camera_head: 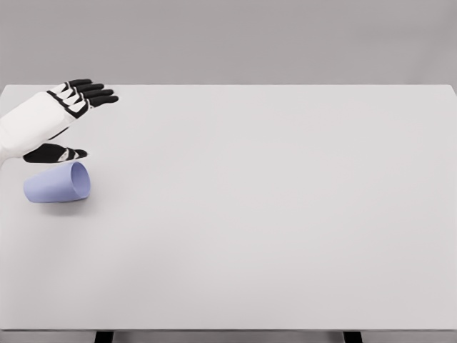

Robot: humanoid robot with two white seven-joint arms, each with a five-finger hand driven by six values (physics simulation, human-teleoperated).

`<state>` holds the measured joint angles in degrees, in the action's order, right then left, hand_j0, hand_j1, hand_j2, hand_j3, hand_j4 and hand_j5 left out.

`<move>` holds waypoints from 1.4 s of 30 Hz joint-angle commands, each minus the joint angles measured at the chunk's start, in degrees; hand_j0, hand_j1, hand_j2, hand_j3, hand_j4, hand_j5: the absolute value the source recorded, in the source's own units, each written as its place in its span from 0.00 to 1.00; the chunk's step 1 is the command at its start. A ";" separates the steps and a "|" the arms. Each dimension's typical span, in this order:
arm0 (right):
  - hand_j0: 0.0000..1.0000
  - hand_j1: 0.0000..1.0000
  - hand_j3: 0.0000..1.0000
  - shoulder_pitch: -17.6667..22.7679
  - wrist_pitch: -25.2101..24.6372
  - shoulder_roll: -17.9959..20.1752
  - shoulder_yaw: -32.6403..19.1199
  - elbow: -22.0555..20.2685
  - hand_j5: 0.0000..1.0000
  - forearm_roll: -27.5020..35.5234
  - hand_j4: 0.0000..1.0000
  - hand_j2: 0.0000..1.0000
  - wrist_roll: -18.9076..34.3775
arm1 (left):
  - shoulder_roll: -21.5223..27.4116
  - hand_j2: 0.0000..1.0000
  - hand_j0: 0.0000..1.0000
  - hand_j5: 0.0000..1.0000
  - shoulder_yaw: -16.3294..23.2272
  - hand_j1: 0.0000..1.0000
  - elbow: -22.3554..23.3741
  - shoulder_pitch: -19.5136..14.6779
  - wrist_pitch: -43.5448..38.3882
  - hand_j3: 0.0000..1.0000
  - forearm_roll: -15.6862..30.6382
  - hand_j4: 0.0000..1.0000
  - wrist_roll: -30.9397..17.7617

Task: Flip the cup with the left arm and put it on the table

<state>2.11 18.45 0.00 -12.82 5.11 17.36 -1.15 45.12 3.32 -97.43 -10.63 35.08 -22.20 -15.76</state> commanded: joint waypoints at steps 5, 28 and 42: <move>1.00 1.00 1.00 0.00 0.01 0.00 -0.01 -0.01 1.00 0.04 1.00 1.00 0.01 | 4.01 1.00 1.00 1.00 0.02 1.00 0.23 -0.44 -0.08 1.00 -8.91 1.00 0.03; 1.00 1.00 1.00 0.00 0.01 0.00 -0.01 -0.01 1.00 0.04 1.00 1.00 0.01 | 8.41 1.00 1.00 1.00 2.13 1.00 0.14 -2.20 -0.08 1.00 -8.30 1.00 0.03; 1.00 1.00 1.00 0.00 0.01 0.00 -0.01 -0.01 1.00 0.04 1.00 1.00 0.01 | 10.69 1.00 1.00 1.00 6.08 1.00 2.42 -4.04 -0.08 1.00 -6.37 1.00 0.03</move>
<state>2.11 18.45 0.00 -12.82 5.11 17.36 -1.15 55.44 8.62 -95.37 -14.85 35.07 -28.95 -15.77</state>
